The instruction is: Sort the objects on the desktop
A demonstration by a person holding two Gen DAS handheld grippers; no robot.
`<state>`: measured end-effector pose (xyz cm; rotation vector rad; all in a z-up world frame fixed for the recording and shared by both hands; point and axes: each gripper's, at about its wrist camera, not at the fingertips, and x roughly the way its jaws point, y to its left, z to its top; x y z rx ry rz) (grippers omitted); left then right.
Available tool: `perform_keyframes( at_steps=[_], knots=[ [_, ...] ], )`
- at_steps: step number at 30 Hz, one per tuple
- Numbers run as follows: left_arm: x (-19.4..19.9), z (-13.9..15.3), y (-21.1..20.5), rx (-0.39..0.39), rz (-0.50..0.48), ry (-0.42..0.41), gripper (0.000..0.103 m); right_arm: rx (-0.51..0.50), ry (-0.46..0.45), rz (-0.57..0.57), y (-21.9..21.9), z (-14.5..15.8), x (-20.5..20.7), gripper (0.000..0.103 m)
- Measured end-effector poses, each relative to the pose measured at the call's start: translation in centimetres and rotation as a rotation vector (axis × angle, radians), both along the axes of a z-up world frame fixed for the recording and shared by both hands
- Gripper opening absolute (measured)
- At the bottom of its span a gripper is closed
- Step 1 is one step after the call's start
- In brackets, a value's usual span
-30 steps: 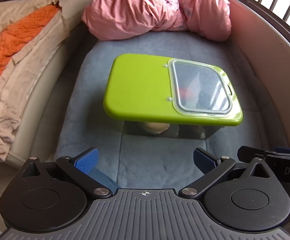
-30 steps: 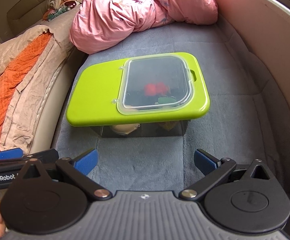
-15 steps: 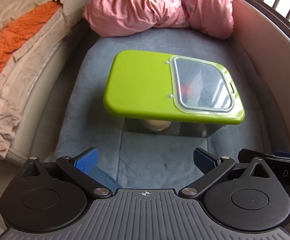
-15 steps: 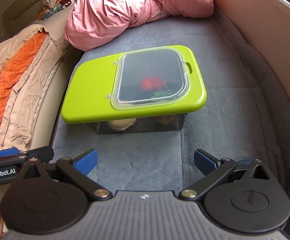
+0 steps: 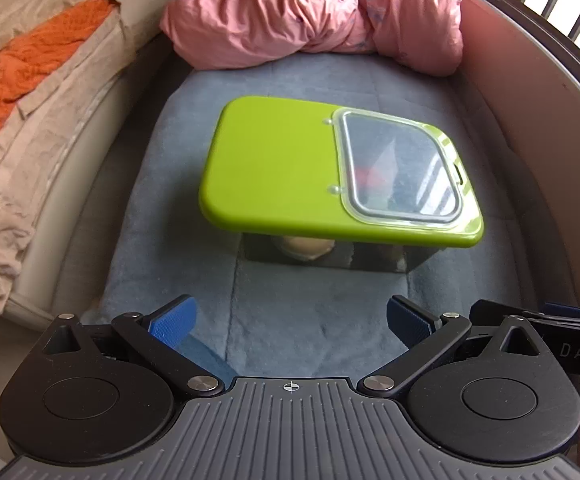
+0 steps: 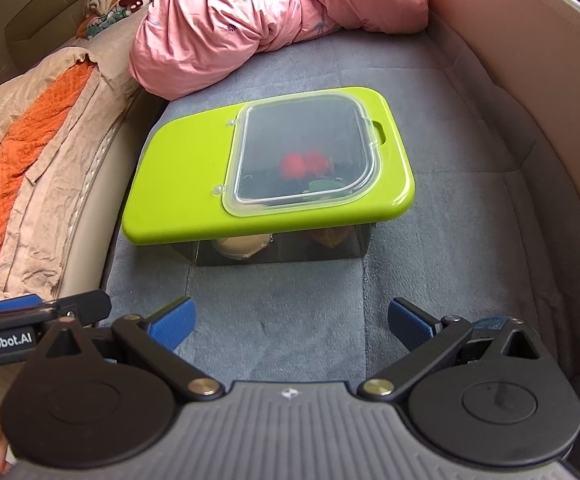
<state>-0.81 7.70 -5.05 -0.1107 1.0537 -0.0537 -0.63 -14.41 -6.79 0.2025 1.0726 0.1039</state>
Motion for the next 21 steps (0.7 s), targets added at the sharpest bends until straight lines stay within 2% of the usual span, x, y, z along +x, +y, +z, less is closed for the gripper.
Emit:
perform_keyframes(
  at_steps=[21],
  knots=[
    [0.04, -0.52, -0.29, 0.013, -0.008, 0.020, 0.103, -0.003, 0.008, 0.007, 0.26, -0.34, -0.10, 0.103]
  ],
)
